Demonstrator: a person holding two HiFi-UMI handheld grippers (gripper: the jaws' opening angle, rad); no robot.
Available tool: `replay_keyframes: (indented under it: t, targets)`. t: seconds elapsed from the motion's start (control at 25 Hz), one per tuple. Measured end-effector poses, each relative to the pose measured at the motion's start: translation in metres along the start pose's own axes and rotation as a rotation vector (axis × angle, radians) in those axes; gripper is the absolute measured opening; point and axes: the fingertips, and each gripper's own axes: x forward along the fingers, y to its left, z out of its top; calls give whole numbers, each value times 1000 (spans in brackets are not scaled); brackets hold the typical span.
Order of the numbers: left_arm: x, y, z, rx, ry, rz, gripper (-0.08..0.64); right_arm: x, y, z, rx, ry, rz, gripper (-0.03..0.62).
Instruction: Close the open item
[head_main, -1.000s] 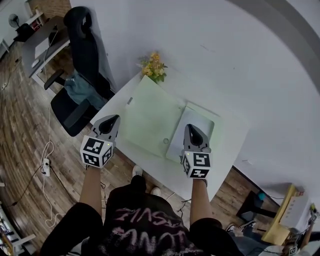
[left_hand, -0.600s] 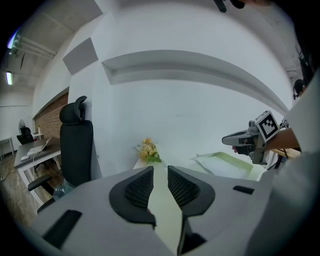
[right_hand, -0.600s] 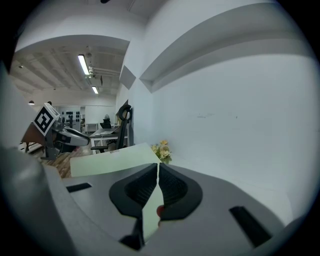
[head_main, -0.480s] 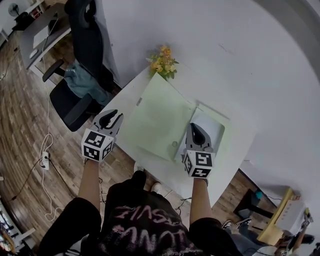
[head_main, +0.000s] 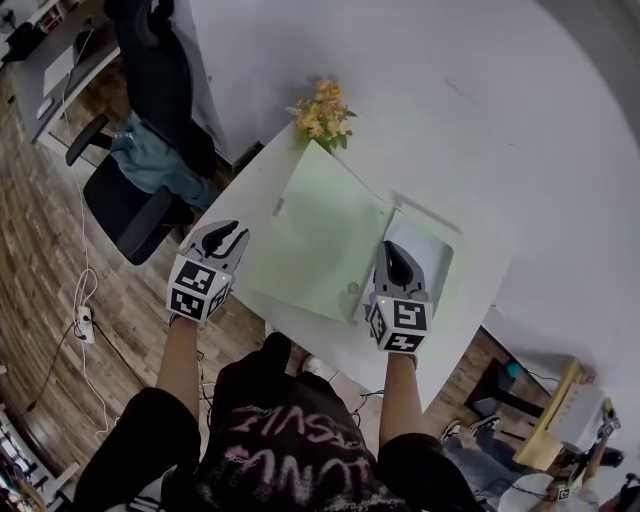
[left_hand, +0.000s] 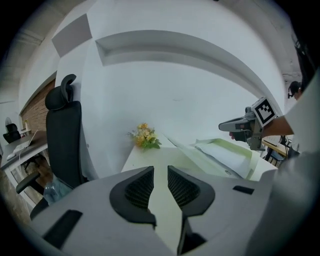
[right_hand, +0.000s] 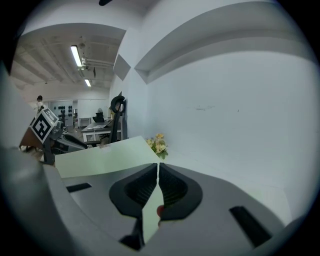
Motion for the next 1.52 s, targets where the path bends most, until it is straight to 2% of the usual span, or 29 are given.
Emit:
replay_keyframes:
  t: [0.48, 0.64, 0.96, 1.28, 1.52]
  targets:
    - [34, -17, 7, -30, -31, -163, 97, -6, -20, -13, 31, 28, -87, 28]
    - [39, -30, 17, -2, -49, -223, 98, -14, -26, -13, 39, 27, -117, 28]
    - [43, -58, 49, 54, -105, -288, 98, -34, -42, -13, 38, 9, -158, 28]
    - [47, -99, 79, 124, -136, -326, 95, -64, -75, -16, 63, -7, -183, 28]
    - [53, -132, 96, 143, -160, -355, 90, -85, -103, -22, 80, -24, -213, 28]
